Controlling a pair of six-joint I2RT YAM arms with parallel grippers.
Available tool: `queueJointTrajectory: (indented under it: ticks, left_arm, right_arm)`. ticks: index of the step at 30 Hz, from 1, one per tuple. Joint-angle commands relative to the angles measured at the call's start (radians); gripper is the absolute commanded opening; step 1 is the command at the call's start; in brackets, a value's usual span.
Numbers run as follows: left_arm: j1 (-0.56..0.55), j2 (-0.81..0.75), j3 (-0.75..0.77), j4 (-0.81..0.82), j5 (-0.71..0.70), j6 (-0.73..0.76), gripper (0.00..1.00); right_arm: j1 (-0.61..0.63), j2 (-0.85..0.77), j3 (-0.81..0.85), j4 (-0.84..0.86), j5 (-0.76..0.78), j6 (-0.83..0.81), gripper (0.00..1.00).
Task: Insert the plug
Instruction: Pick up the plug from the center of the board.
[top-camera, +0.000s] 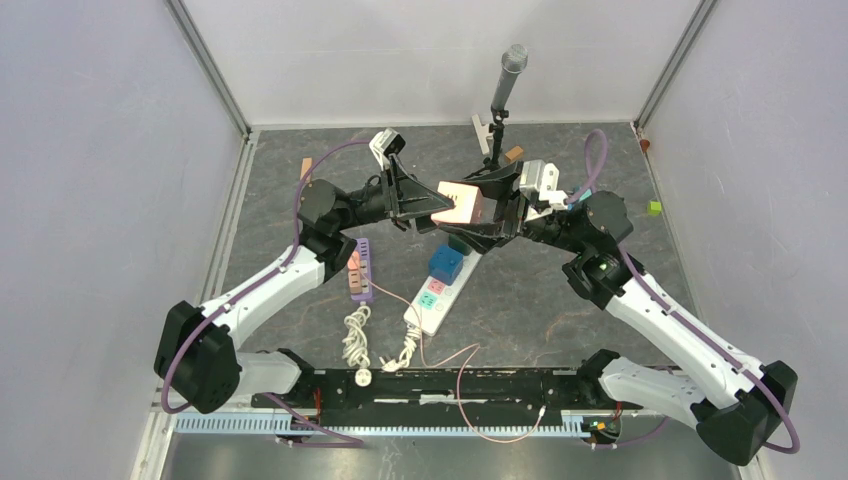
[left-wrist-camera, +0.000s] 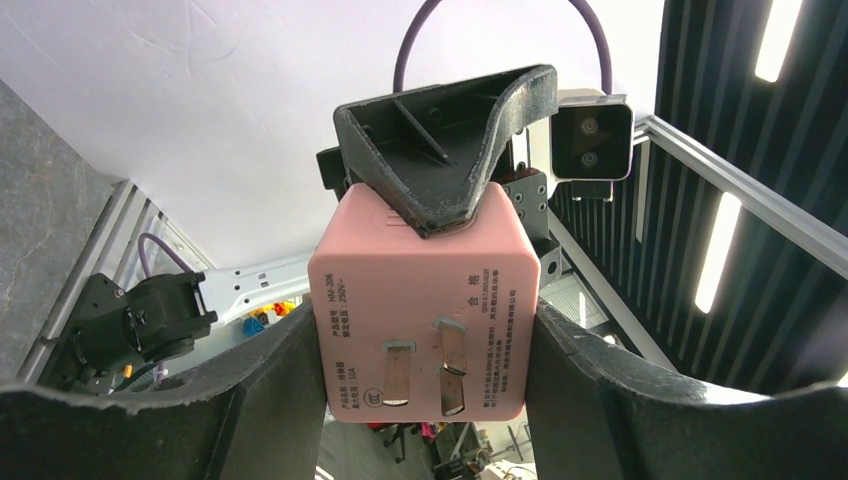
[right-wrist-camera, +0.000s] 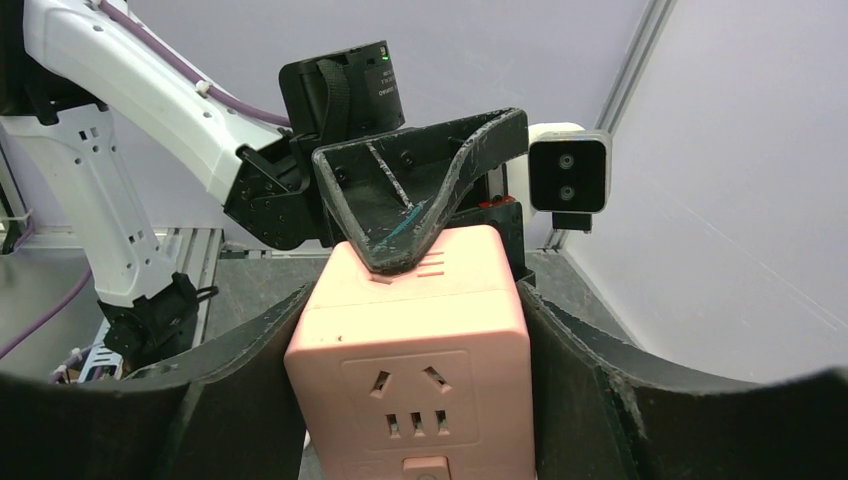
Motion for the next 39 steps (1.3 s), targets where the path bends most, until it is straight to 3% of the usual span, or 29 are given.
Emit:
queueJointTrajectory:
  ticks: [1,4,7,16,21,24,29,34,39]
  left_arm:
    - [-0.007,-0.029,0.012,0.099,-0.001,-0.029,0.02]
    - [-0.007,-0.029,0.012,0.102,-0.005,-0.032,0.02]
    - [-0.007,-0.029,0.012,0.102,-0.009,-0.031,0.02]
    - [-0.007,-0.024,0.011,0.102,-0.004,-0.041,0.02]
    - [-0.008,-0.023,0.007,0.102,-0.004,-0.040,0.04]
    - [-0.006,-0.020,0.007,0.102,-0.004,-0.039,0.24]
    - [-0.008,-0.012,0.004,0.076,-0.007,-0.017,0.98]
    - [-0.004,-0.003,-0.012,0.031,-0.026,0.014,1.00]
    - [-0.005,0.014,-0.004,0.008,-0.012,0.012,1.00]
  right_arm:
    - [0.005,-0.007,-0.029,0.044,-0.011,0.038,0.78]
    - [0.005,-0.016,-0.044,0.049,-0.005,0.006,0.94]
    - [0.005,-0.013,-0.045,0.038,-0.007,-0.010,0.95]
    - [0.004,0.012,-0.031,0.091,-0.006,0.072,0.74]
    - [0.005,0.003,-0.042,0.113,0.044,0.123,0.54]
    - [0.005,0.004,-0.031,0.101,0.050,0.141,0.45]
    - [0.005,0.012,0.003,0.021,0.055,0.119,0.29]
    - [0.005,0.014,0.030,-0.089,0.071,0.070,0.24]
    - [0.003,-0.008,0.013,-0.108,0.104,0.050,0.29]
